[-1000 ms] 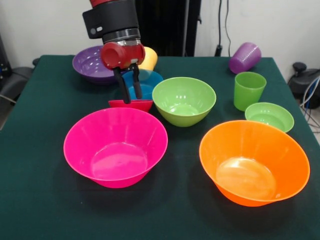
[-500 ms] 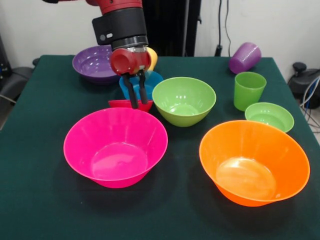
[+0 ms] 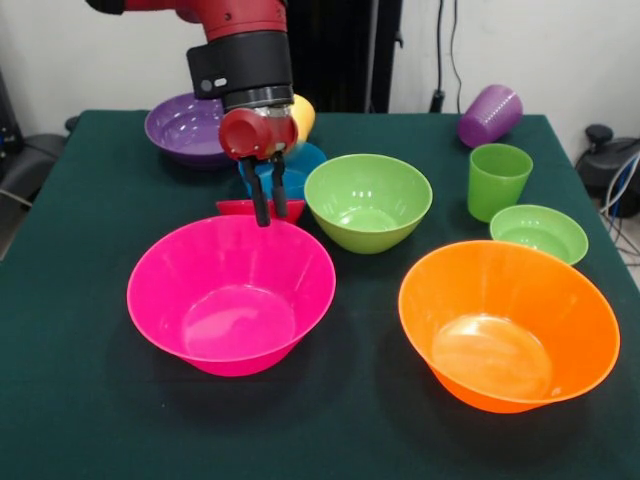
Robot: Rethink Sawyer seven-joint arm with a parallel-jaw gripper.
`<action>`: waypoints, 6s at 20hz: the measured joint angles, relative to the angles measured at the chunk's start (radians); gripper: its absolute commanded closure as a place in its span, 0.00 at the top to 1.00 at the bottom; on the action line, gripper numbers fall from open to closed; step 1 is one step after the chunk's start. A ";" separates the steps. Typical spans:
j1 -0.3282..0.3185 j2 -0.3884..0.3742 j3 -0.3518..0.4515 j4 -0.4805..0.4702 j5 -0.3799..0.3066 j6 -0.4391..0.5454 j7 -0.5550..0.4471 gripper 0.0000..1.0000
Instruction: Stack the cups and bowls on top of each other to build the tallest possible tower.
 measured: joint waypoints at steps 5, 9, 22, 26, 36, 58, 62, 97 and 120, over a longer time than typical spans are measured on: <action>0.038 0.000 -0.067 -0.014 0.001 -0.039 0.000 1.00; 0.053 0.001 -0.104 -0.025 0.001 -0.040 0.000 1.00; 0.051 0.032 -0.152 -0.058 0.001 -0.040 0.000 1.00; 0.048 0.041 -0.153 -0.058 0.001 -0.040 0.000 1.00; 0.034 0.058 -0.145 -0.058 0.002 -0.040 0.000 1.00; -0.047 0.045 -0.040 -0.058 0.009 -0.004 0.000 1.00; -0.118 0.063 0.051 -0.049 0.009 0.038 0.000 1.00; -0.154 0.098 0.189 -0.027 0.007 0.156 0.000 0.00; -0.559 0.024 0.630 0.124 0.240 0.642 -0.160 0.00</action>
